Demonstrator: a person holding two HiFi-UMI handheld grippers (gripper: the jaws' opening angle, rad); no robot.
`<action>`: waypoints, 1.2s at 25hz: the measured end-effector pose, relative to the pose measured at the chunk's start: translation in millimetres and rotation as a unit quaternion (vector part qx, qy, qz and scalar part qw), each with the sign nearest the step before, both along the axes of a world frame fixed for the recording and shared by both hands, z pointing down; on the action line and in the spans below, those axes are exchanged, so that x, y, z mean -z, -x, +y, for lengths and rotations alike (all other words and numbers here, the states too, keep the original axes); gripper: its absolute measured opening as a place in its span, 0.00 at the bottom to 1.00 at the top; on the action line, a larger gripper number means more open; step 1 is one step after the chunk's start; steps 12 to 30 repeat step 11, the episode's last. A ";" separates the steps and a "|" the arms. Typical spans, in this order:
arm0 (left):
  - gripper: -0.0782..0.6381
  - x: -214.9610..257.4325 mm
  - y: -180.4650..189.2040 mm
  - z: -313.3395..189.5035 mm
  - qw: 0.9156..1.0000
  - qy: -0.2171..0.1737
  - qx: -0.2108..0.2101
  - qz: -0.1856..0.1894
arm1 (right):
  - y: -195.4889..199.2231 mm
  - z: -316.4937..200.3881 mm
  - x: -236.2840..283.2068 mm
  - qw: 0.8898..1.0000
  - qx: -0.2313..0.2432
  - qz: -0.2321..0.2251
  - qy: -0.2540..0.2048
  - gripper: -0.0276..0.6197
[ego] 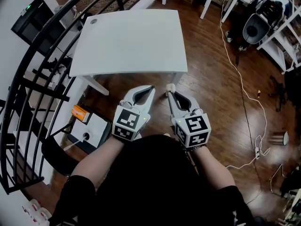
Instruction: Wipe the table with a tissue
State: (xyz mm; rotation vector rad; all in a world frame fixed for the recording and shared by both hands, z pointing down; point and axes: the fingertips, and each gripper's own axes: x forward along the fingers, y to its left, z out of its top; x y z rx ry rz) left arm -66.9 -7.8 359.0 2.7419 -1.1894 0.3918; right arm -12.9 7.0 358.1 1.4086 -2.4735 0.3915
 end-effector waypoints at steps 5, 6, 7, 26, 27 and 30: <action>0.13 2.7 -1.5 -1.0 1.000 -0.003 0.000 -0.002 | -2.6 -0.7 3.0 1.000 -0.001 0.000 -0.003 0.07; 0.13 4.8 -2.0 -1.1 1.000 -0.004 0.000 -0.001 | -2.7 -0.8 3.6 1.000 -0.001 0.000 -0.004 0.07; 0.13 6.6 -2.1 -1.3 1.000 -0.005 -0.001 0.000 | -2.6 -1.0 4.1 1.000 -0.002 0.001 -0.004 0.07; 0.13 7.8 -4.3 -1.5 1.000 -0.007 -0.002 0.004 | -2.9 -1.8 4.0 1.000 -0.001 0.003 -0.007 0.07; 0.13 7.8 -4.3 -1.5 1.000 -0.007 -0.002 0.004 | -2.9 -1.8 4.0 1.000 -0.001 0.003 -0.007 0.07; 0.13 7.8 -4.3 -1.5 1.000 -0.007 -0.002 0.004 | -2.9 -1.8 4.0 1.000 -0.001 0.003 -0.007 0.07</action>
